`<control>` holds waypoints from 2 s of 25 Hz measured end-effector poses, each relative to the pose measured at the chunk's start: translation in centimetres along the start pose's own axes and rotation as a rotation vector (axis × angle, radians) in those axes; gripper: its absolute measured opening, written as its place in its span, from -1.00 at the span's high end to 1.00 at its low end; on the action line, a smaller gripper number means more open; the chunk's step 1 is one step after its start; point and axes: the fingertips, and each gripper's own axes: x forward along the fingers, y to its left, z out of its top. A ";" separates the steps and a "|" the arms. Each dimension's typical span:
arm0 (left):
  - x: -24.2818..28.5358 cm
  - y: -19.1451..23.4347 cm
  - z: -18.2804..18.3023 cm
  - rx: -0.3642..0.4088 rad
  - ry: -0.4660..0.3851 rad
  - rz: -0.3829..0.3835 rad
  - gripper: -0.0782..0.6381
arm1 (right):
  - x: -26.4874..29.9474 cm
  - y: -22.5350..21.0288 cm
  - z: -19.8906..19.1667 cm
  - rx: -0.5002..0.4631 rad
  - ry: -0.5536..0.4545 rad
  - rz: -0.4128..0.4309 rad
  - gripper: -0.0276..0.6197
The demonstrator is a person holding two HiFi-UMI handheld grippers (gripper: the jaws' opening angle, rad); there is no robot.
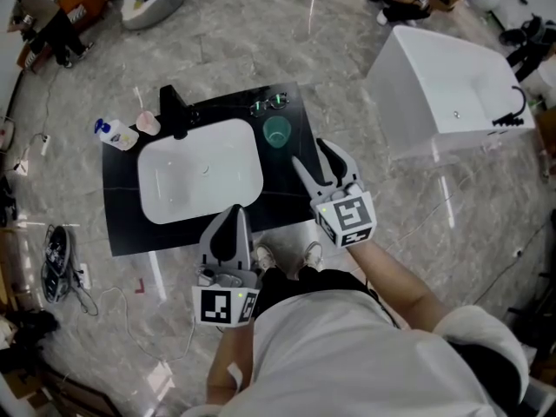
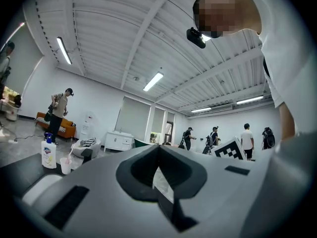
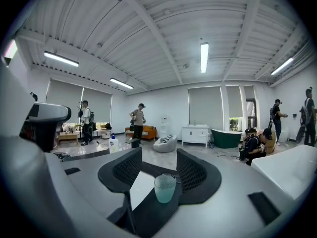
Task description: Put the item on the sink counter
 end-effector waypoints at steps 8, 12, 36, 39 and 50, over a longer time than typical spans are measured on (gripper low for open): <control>-0.9 1.0 0.2 0.006 0.004 0.015 0.78 | 0.2 0.7 0.6 -0.002 -0.015 -0.004 0.26; -1.2 1.4 0.0 0.003 0.002 0.011 0.78 | 0.2 1.4 0.9 -0.011 -0.025 0.000 0.26; -2.5 0.8 1.7 0.018 -0.041 -0.034 0.78 | -2.2 2.5 5.2 -0.087 -0.134 -0.035 0.41; -2.6 0.9 1.7 0.019 -0.040 -0.034 0.78 | -2.4 2.5 5.4 -0.096 -0.139 -0.036 0.43; -3.4 0.9 1.5 0.025 -0.045 -0.026 0.78 | -3.6 2.8 5.4 -0.105 -0.156 -0.038 0.54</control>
